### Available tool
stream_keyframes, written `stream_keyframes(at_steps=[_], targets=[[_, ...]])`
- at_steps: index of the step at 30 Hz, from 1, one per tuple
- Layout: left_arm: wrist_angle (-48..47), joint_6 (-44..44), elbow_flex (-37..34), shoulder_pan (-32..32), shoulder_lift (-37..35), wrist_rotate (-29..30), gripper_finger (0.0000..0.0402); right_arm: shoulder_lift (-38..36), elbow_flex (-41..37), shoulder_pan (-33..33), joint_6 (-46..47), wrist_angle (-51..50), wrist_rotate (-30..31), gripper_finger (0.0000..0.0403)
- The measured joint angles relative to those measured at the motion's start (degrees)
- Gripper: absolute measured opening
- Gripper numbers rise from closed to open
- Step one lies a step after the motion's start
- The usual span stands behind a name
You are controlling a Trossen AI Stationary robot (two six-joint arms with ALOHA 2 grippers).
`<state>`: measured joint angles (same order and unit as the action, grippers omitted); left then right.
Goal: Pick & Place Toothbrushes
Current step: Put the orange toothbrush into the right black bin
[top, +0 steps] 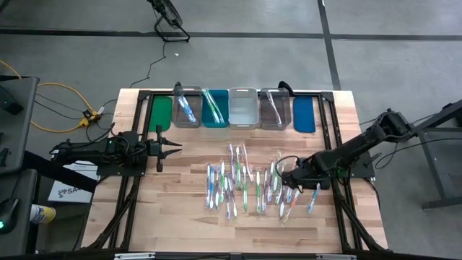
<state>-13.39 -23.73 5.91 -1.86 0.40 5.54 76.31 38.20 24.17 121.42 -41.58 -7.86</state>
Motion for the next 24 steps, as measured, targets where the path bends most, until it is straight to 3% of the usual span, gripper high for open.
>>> stream_keyframes(at_steps=[10,24], targets=[[0.0,0.01,0.0,0.0,0.01,0.0,0.0065,3.27,0.0,7.53,17.85,4.36,0.53,0.0171],[0.0,0.0,0.0,0.01,0.01,0.0,0.0065,11.88,0.37,6.44,18.34,10.38,-0.73,0.0159]])
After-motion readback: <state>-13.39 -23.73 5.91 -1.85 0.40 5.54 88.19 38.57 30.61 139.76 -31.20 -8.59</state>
